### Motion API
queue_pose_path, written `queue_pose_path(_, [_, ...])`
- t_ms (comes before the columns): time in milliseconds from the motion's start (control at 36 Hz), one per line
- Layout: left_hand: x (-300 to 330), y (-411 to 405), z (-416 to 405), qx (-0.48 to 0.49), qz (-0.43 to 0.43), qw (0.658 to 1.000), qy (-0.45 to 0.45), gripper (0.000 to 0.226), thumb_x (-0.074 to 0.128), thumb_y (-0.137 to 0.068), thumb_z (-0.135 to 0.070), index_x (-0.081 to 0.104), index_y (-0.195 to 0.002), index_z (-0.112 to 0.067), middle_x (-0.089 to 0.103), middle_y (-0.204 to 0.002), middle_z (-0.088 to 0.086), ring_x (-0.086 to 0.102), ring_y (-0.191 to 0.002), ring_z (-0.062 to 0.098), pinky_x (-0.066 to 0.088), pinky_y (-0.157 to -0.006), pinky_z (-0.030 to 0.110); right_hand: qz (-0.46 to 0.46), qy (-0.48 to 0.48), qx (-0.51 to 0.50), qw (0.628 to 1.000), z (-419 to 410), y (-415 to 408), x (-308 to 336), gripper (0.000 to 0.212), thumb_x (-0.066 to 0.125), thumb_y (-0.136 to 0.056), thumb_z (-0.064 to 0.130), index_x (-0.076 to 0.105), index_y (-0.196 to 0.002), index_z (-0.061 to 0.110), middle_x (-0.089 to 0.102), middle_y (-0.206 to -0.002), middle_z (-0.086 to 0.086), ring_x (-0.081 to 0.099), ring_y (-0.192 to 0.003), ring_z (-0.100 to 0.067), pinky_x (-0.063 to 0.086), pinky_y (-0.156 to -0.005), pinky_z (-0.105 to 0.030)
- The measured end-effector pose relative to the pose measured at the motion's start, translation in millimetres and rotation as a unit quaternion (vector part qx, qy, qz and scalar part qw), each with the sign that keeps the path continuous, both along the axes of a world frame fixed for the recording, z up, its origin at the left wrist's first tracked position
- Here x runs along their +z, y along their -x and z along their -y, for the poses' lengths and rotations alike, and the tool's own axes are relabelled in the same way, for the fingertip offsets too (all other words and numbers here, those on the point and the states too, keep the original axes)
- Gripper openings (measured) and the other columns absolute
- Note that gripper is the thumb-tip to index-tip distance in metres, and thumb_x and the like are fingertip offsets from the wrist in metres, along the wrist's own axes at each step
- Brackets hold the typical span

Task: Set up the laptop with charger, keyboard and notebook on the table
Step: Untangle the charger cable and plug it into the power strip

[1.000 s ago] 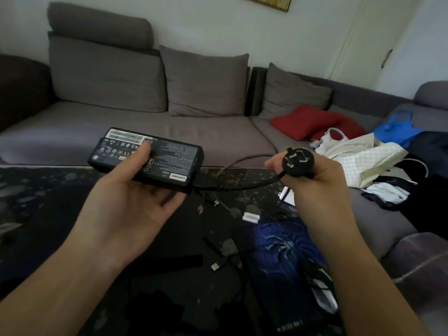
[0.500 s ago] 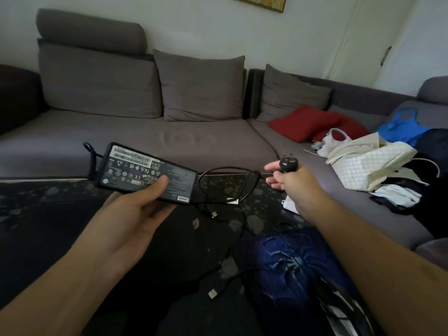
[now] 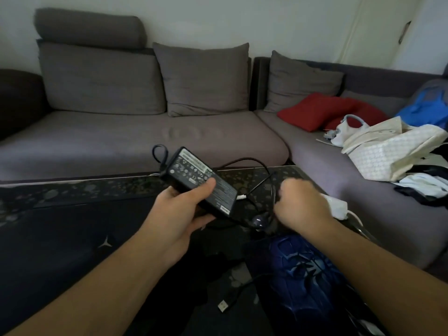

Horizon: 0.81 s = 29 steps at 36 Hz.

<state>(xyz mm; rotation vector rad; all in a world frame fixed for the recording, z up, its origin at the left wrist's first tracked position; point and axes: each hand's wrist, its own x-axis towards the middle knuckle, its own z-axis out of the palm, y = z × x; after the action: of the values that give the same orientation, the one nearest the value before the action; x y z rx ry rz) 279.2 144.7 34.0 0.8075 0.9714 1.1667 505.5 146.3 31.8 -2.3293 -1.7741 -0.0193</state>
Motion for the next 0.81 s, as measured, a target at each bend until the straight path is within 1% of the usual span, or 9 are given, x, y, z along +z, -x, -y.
queue_pose_path(56, [0, -4, -4, -0.015, -0.03, 0.999, -0.009, 0.027, 0.075, -0.093, -0.017, 0.072, -0.119, -0.016, 0.081, -0.109, 0.003, 0.078, -0.099, 0.022, 0.063, -0.084, 0.044, -0.01, -0.093, 0.021, 0.995, 6, 11, 13, 0.041, 0.068, -0.079, 0.02, 0.055, -0.117, 0.013, 0.053, -0.121, -0.004, 0.055, -0.106, -0.026, 0.048, -0.085, -0.037])
queue_pose_path(111, [1, -9, -7, -0.04, -0.055, 0.997, -0.023, 0.024, 0.073, -0.095, -0.019, 0.072, -0.119, -0.017, 0.081, -0.107, 0.002, 0.079, -0.097, 0.021, 0.065, -0.079, 0.04, -0.184, -0.072, 0.132, 0.971, 8, 28, 25, 0.081, 0.07, -0.073, 0.022, 0.042, -0.149, 0.023, 0.047, -0.14, 0.004, 0.052, -0.126, -0.017, 0.048, -0.097, -0.033])
queue_pose_path(167, [4, -16, -9, -0.082, -0.084, 0.992, -0.036, 0.023, 0.069, -0.099, -0.023, 0.072, -0.122, -0.02, 0.081, -0.108, -0.001, 0.078, -0.099, 0.018, 0.064, -0.083, 0.038, -0.337, 0.017, 0.234, 0.912, 5, 44, 28, 0.099, 0.078, -0.074, 0.021, 0.029, -0.158, 0.036, 0.053, -0.142, 0.012, 0.056, -0.129, -0.007, 0.053, -0.101, -0.031])
queue_pose_path(361, [8, -15, -18, -0.262, -0.097, 0.96, -0.022, 0.034, 0.065, -0.091, -0.014, 0.073, -0.124, -0.015, 0.076, -0.11, -0.004, 0.071, -0.106, 0.016, 0.05, -0.108, 0.038, -0.387, -0.031, 0.189, 0.902, -10, 41, 13, 0.066, 0.092, -0.073, 0.013, 0.058, -0.127, 0.029, 0.075, -0.107, 0.01, 0.072, -0.094, -0.001, 0.059, -0.084, -0.024])
queue_pose_path(472, [7, -4, -43, -0.13, -0.248, 0.958, -0.058, 0.019, 0.061, -0.095, -0.008, 0.077, -0.106, -0.008, 0.079, -0.105, 0.014, 0.074, -0.089, 0.019, 0.058, -0.078, 0.027, -0.444, -0.057, 0.094, 0.889, -16, 28, 3, 0.065, 0.092, -0.075, 0.019, 0.059, -0.129, 0.032, 0.072, -0.112, 0.011, 0.071, -0.102, -0.01, 0.059, -0.089, -0.034])
queue_pose_path(528, [-3, 3, -65, -0.045, -0.469, 0.874, -0.118, 0.012, 0.065, -0.094, -0.014, 0.076, -0.094, -0.018, 0.076, -0.094, 0.005, 0.068, -0.08, 0.014, 0.054, -0.067, 0.025, -0.464, -0.054, 0.062, 0.882, -18, 22, 2, 0.066, 0.09, -0.077, 0.021, 0.057, -0.132, 0.033, 0.071, -0.115, 0.01, 0.07, -0.105, -0.013, 0.059, -0.094, -0.041])
queue_pose_path(583, [-16, 8, -81, -0.071, -0.63, 0.755, -0.169, 0.021, 0.064, -0.091, -0.015, 0.071, -0.102, -0.03, 0.07, -0.106, -0.003, 0.064, -0.095, 0.017, 0.055, -0.084, 0.034, -0.466, -0.046, 0.053, 0.882, -20, 17, 2, 0.068, 0.09, -0.077, 0.022, 0.056, -0.135, 0.032, 0.071, -0.117, 0.01, 0.069, -0.106, -0.013, 0.057, -0.098, -0.043])
queue_pose_path(667, [-33, 5, -96, -0.162, -0.746, 0.609, -0.216, 0.047, 0.066, -0.09, -0.026, 0.057, -0.134, -0.039, 0.055, -0.134, 0.0, 0.051, -0.128, 0.029, 0.037, -0.11, 0.044, -0.467, -0.038, 0.058, 0.881, -22, 15, 3, 0.067, 0.091, -0.076, 0.023, 0.057, -0.134, 0.031, 0.072, -0.116, 0.009, 0.07, -0.106, -0.013, 0.058, -0.098, -0.043])
queue_pose_path(806, [-52, -7, -114, -0.155, -0.804, 0.508, -0.269, 0.044, 0.062, -0.098, -0.043, 0.053, -0.141, -0.043, 0.056, -0.138, 0.003, 0.051, -0.131, 0.029, 0.035, -0.109, 0.043, -0.462, -0.029, 0.066, 0.884, -22, 17, -1, 0.058, 0.09, -0.077, 0.024, 0.06, -0.126, 0.032, 0.071, -0.113, 0.01, 0.07, -0.103, -0.011, 0.059, -0.094, -0.04])
